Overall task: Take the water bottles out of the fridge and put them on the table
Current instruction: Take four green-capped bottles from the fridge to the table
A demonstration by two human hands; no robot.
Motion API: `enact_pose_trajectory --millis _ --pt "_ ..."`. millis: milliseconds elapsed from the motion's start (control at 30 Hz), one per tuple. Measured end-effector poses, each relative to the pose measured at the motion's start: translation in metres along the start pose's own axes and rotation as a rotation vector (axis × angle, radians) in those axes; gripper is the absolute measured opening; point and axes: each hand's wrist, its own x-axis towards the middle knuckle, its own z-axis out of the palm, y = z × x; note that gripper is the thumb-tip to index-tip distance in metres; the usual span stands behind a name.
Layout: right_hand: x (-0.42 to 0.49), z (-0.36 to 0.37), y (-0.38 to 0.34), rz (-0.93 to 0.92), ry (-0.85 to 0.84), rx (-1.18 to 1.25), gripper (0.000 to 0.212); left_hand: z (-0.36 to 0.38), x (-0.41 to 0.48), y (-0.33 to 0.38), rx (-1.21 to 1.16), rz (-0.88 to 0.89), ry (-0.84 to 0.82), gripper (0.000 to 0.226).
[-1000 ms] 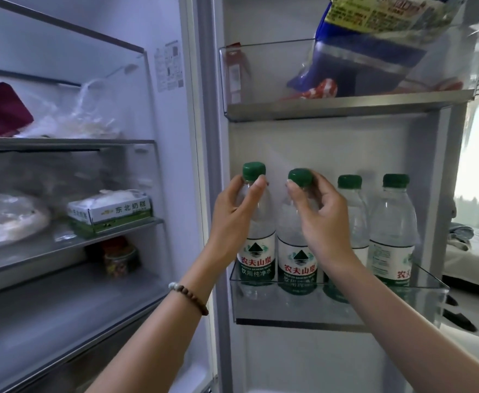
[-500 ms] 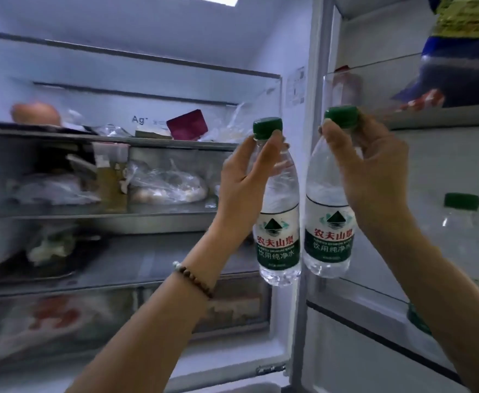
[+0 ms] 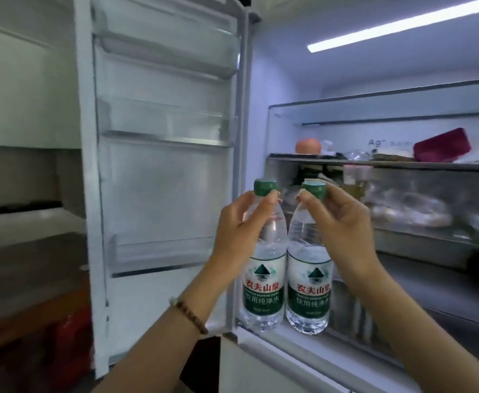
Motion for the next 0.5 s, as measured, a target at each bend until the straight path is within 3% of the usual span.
enact_pose_trajectory --millis 167,500 --pt "-0.011 0.144 -0.008 0.046 -0.154 0.236 0.014 -0.144 -0.013 0.011 0.101 -0.043 0.206 0.018" --pt "-0.072 0.427 -0.034 0.199 -0.372 0.540 0.015 -0.423 -0.061 0.051 0.453 -0.048 0.480 0.040"
